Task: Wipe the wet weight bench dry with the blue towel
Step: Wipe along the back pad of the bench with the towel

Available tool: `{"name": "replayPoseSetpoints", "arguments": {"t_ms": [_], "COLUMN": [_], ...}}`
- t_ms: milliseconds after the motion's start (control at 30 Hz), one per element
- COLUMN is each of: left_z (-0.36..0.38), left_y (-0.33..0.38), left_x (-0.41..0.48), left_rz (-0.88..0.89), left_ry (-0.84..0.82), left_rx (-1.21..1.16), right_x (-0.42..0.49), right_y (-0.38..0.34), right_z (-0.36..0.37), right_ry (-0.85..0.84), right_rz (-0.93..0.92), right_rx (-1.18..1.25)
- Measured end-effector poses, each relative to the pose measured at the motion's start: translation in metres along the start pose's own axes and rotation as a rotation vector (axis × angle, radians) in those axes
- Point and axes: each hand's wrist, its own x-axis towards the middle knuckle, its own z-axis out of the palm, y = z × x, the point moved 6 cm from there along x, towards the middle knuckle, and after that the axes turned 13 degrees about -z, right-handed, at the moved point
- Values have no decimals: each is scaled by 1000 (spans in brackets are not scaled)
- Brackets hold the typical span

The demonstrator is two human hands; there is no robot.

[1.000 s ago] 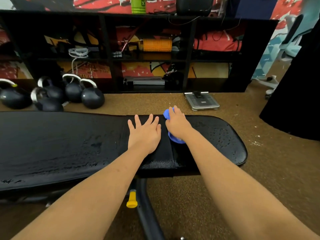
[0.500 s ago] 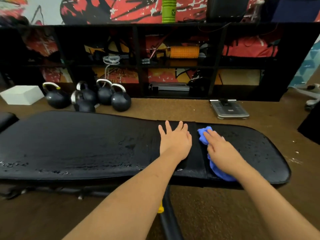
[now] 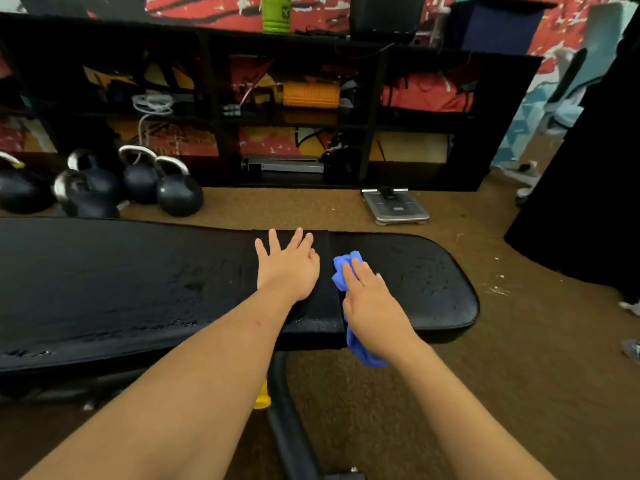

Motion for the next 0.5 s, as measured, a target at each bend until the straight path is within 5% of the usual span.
{"name": "replayPoseSetpoints", "arguments": {"t_ms": [300, 500], "left_z": [3, 4], "left_y": [-1, 0], "left_x": [4, 3], "left_rz": [14, 23], "left_ry": [-1, 29], "left_rx": [-8, 10], "right_x": [80, 76], "right_y": [91, 88], "right_z": [13, 10], "right_ry": [-145, -63], "right_rz": [178, 187], "right_rx": [-43, 73]}}
